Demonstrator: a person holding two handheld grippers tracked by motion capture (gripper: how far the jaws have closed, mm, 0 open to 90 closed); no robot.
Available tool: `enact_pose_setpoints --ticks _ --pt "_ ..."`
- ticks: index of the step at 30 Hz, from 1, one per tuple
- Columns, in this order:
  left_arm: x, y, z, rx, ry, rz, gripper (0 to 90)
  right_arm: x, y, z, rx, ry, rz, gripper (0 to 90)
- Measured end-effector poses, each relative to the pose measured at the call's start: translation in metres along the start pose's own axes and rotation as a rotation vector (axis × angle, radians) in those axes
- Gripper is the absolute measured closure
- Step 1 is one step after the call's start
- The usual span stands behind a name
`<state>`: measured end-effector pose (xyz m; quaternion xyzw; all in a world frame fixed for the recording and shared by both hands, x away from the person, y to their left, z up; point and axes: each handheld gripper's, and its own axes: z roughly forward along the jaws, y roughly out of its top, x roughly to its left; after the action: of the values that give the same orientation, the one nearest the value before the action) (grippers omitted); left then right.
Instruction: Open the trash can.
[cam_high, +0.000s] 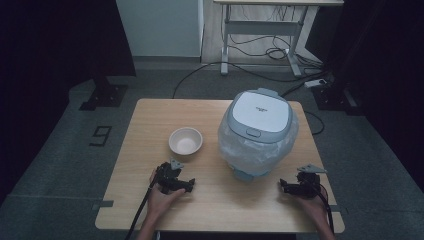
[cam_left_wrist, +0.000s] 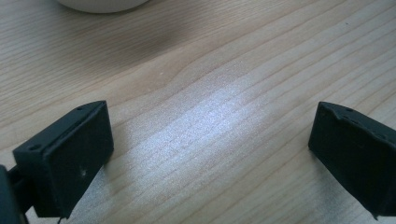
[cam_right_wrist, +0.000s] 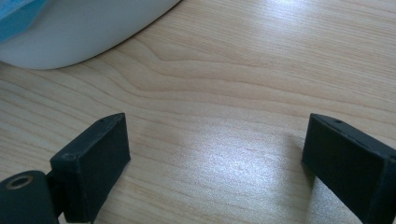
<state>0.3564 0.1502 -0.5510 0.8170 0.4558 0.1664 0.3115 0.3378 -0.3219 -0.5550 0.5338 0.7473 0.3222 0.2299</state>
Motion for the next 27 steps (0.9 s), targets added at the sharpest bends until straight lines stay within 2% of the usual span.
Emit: enact_pose_setpoints --ticks 4,7,21,25,27 --pt "0.0 -0.0001 -0.0001 0.0 0.0 0.0 0.0 0.0001 0.0 -0.0001 0.0 0.0 -0.001 7.5" --pt "0.0 0.0 0.0 0.0 -0.001 0.0 0.0 0.0009 -0.0015 -0.0025 -0.02 0.01 -0.013 15.2" --pt "-0.0011 -0.0038 -0.0034 -0.007 -0.003 0.002 1.0 -0.0011 -0.0021 -0.0046 -0.015 0.011 -0.007 18.1" --pt "-0.001 -0.0045 -0.0042 -0.008 -0.004 0.002 1.5 -0.0039 -0.0017 -0.0066 -0.008 0.014 0.015 19.4" --pt "-0.0009 -0.0047 -0.0044 -0.009 -0.004 0.002 1.7 -0.0067 -0.0011 -0.0092 -0.003 0.03 0.044 21.1"
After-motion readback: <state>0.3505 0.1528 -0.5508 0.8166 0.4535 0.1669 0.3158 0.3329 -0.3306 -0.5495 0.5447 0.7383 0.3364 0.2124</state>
